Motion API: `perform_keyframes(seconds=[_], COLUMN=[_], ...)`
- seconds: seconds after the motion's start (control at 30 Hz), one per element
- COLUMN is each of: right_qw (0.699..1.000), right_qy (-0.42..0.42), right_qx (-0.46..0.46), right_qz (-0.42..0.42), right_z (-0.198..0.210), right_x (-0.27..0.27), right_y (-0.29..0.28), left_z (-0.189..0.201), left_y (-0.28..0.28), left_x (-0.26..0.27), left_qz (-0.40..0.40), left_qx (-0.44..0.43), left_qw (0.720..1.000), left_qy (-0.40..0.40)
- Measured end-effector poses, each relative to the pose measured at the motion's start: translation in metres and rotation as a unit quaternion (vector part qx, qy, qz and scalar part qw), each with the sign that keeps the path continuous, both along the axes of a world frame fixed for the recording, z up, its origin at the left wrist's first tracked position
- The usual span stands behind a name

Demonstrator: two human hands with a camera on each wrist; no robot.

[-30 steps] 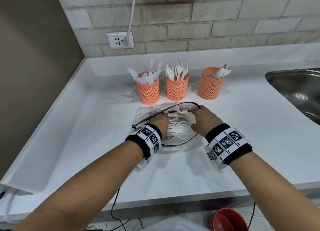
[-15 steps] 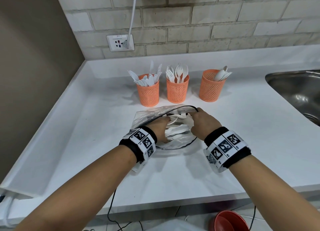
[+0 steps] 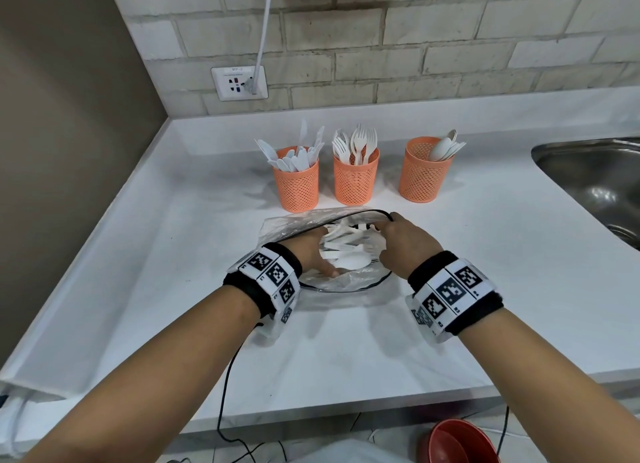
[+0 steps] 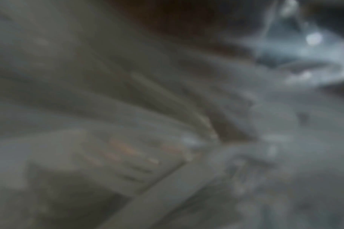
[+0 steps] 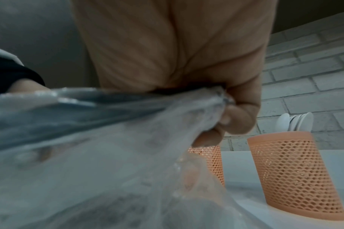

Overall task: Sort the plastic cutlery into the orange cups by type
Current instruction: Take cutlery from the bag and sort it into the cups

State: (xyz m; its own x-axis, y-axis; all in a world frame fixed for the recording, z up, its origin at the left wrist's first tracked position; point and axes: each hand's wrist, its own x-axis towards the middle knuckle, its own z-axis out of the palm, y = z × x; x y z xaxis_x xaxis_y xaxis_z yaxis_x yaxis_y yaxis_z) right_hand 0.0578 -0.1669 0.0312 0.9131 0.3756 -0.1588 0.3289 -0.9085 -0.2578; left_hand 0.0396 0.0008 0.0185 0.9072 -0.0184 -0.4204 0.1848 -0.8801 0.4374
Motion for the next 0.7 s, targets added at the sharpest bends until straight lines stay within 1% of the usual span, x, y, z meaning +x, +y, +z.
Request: perform_keyframes(seconds=[0.07,0.13,0.23,0.4,0.53,0.7], right_qw=[1.000,1.000,1.000,1.000,1.000,1.000], right_qy=[-0.001,-0.001,0.002,0.001,0.003,0.001], right_qx=[0.002,0.000,-0.006,-0.008,-0.009,-0.008], right_qz=[0.002,0.002,0.001,0.005,0.006,0.005], right_z=[0.0011,0.0020,0.0026,0.0020,0.0016,0.0014], right_x=[0.0005,0.0011,0.0021,0.0029,0.0031,0.0035], right_y=[0.0007,0.0013,0.0024,0.0037,0.0034,0.0040], left_z=[0.0001,0.0018,0.0023,0.0000,-0.0028,-0.0024], left_y=[0.0003,0.0015,0.0056,0.0052,0.0034,0.0045], left_x=[0.0008,0.0019,0.0052,0.0069,0.0064,0.0037], left_qz=[0.017,0.017,0.005,-0.025,-0.045,-0.053], left_qx=[-0.026,-0.027,0.000,0.077,0.092,0.099], left_qw=[0.999,0.999,1.000,0.997,0.995,0.992], left_qy=[-0.015,-0.016,-0.007,-0.015,-0.010,-0.051])
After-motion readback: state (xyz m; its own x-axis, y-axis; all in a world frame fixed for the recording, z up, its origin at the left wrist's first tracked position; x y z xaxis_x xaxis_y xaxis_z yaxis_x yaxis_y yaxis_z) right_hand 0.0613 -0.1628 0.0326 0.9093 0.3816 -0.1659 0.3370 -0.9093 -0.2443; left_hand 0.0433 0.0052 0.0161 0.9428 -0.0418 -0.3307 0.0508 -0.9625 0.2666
